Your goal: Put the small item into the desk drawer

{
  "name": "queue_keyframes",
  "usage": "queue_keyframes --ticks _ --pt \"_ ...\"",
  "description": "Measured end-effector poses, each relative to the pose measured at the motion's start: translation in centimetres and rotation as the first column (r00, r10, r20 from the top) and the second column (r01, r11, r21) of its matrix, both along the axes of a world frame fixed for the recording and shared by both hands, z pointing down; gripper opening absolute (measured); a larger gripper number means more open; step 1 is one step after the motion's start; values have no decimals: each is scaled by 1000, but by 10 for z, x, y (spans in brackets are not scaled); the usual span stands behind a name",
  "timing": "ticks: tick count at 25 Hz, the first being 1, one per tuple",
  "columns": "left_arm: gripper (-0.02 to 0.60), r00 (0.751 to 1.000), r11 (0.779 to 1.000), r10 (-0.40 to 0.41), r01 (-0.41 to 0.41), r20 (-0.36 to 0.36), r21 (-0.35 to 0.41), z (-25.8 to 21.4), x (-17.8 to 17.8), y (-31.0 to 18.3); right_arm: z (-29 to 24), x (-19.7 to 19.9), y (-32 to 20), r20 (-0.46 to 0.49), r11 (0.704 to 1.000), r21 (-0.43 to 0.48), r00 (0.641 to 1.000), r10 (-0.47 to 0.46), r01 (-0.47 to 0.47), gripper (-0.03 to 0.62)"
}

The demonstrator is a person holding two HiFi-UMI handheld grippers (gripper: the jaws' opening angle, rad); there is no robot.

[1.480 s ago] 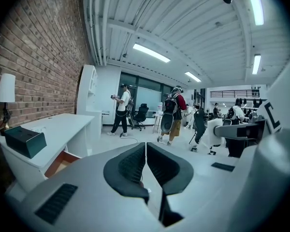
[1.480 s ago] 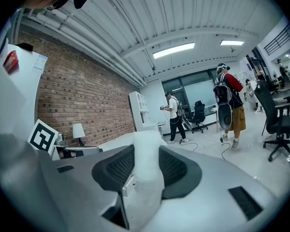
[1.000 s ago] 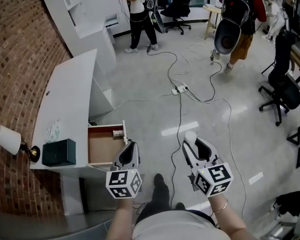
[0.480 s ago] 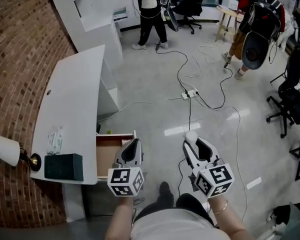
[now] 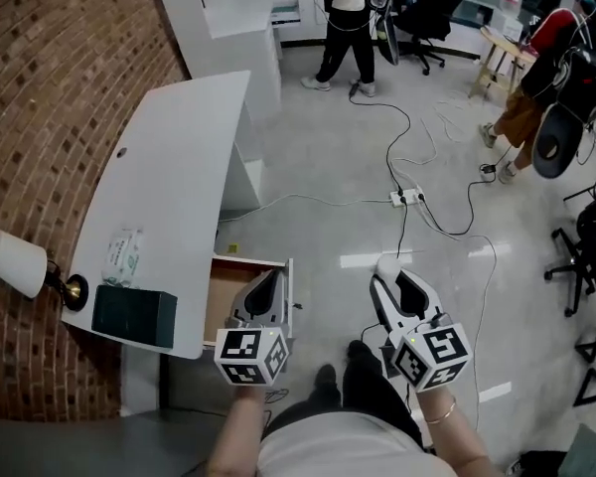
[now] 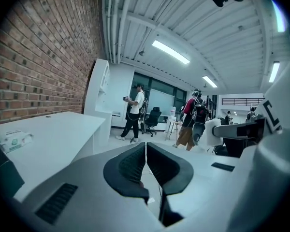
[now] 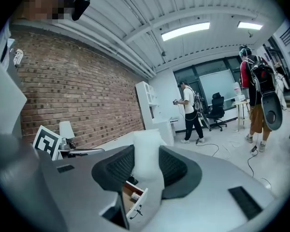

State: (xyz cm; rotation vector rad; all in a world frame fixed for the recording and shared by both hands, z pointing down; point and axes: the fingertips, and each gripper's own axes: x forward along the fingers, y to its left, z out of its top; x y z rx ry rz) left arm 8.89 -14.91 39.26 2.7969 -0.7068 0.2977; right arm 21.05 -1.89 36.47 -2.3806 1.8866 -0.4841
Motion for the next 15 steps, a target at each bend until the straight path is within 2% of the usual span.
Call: queue_keyframes --ticks 4,9,12,15 --pt "29 993 993 -115 115 9 0 2 -12 -24 1 2 -40 1 993 -1 993 -119 119 166" --pt "29 957 958 -287 287 28 -1 6 -36 -49 7 0 -90 7 955 -24 955 -296 296 166" --pt "28 911 912 -410 411 36 -11 9 -60 -55 14 -13 -116 20 907 -44 908 -419 419 166" --pt "28 847 848 -529 530 44 -17 16 -89 -52 24 -36 -138 27 835 -60 837 -547 548 166"
